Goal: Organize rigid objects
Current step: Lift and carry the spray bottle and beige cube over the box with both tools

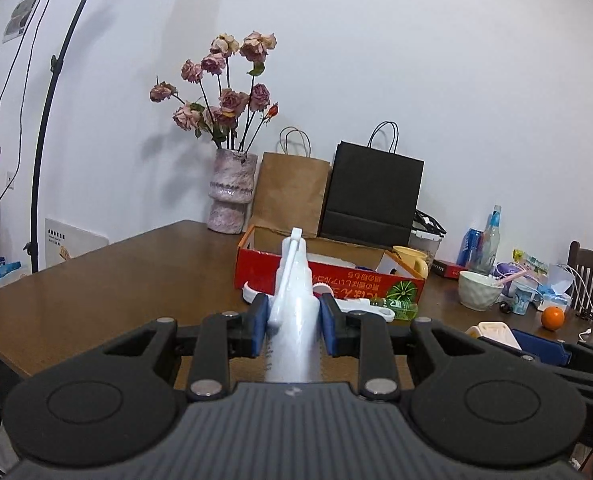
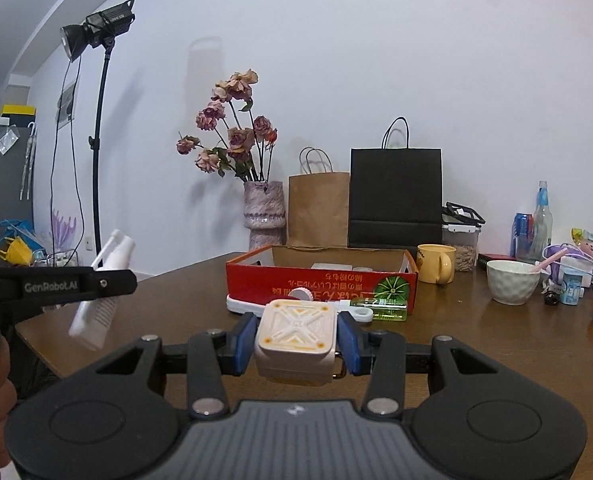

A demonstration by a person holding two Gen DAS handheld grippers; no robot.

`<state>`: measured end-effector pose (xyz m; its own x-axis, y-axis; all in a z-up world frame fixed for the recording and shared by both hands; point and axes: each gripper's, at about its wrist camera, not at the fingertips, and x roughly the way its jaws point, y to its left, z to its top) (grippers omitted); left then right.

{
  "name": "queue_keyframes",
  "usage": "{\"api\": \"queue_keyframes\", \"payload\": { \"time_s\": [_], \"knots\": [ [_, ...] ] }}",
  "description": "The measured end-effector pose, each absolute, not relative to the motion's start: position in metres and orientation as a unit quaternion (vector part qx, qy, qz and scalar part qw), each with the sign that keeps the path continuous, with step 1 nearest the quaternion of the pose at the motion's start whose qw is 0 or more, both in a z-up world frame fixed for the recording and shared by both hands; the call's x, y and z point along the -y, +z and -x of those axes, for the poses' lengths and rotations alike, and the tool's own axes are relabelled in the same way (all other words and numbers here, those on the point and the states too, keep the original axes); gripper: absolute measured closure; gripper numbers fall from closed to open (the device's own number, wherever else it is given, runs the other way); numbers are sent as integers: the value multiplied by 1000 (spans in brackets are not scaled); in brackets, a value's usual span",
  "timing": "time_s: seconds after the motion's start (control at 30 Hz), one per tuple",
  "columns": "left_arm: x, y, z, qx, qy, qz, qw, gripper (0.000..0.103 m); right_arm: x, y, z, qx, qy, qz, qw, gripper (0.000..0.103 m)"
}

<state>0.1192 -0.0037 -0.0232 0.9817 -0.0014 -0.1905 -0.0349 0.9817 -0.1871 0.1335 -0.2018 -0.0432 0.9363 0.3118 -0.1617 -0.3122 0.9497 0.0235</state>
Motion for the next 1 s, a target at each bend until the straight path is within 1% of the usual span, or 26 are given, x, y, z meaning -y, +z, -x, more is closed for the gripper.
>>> {"api": "queue_keyframes", "payload": {
  "time_s": [0.17,0.33,0.47,0.6,0.7,0.8,0.87,1.0],
  "knots": [
    [-1,-23,-131,-105,8,101,989,75,202,-40,-150,-86,155,7,984,60],
    [-5,-13,-164,-110,0,96,989,75,203,-26,-189,-91,157,5,983,60],
    [-17,8,-208,-93,-8,93,991,75,198,-9,-231,-83,171,15,982,60],
    [-34,37,-279,-98,-44,117,987,75,192,16,-296,-98,216,-11,971,60],
    [-39,51,-344,-139,-74,117,981,75,183,33,-354,-124,248,-33,960,60],
    [-42,54,-414,-214,-56,109,969,75,166,43,-422,-170,260,-46,949,60],
    [-49,51,-459,-265,-52,114,956,75,153,42,-459,-195,258,-40,946,60],
    [-63,29,-526,-345,-40,125,929,75,133,25,-535,-264,270,-77,923,60]
  ]
}}
